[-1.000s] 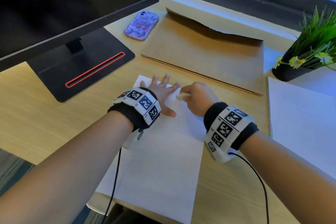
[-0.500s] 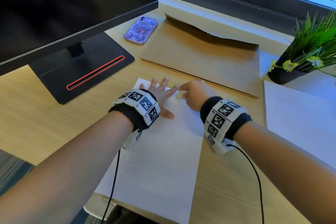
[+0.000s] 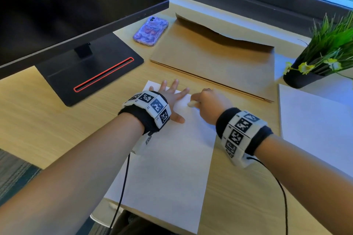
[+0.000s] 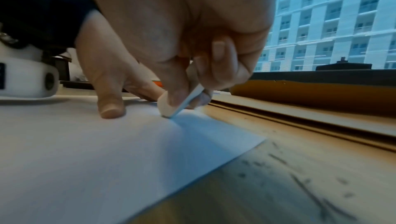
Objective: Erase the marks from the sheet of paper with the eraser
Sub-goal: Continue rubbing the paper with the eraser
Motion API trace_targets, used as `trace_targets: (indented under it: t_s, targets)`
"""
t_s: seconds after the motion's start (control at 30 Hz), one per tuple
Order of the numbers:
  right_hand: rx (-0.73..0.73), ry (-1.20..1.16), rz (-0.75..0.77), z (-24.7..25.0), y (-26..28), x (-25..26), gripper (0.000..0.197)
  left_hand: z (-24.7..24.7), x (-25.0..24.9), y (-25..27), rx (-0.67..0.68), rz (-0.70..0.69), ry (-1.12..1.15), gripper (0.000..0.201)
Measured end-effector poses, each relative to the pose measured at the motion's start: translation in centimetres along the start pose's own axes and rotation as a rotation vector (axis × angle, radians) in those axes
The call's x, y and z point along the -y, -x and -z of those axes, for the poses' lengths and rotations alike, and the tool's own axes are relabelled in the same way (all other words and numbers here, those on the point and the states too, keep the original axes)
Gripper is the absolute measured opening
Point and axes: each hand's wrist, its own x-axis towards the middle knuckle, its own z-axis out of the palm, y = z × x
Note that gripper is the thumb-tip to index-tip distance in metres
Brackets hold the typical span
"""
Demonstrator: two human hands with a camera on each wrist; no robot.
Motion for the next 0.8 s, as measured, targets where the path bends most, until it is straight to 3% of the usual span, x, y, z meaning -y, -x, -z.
trace_targets:
  t_s: [0.07, 0.23, 0.4, 0.6, 0.8]
  targets:
    - [0.054, 0.063, 0.031, 0.2, 0.3, -0.3, 0.022, -0.1, 0.0, -0.1, 0.001, -0.003, -0.007, 0.109]
    - [-0.034, 0.042, 0.083, 0.9, -0.6, 0.4, 0.035, 0.0, 0.0, -0.1, 0.001, -0.011, 0.004, 0.109]
    - [0.089, 0.298, 0.157, 1.7, 0.7, -0.8, 0.037, -0.1, 0.0, -0.1, 0.002, -0.003, -0.006, 0.108]
    - [-0.033, 0.205, 0.209, 1.1, -0.1, -0.3, 0.029, -0.4, 0.2, -0.2, -0.024, -0.017, 0.017, 0.108]
    - [0.079, 0.333, 0.218, 1.2, 1.9, -3.1, 0.028, -0.3, 0.1, 0.0, -0.005, -0.014, 0.008, 0.105]
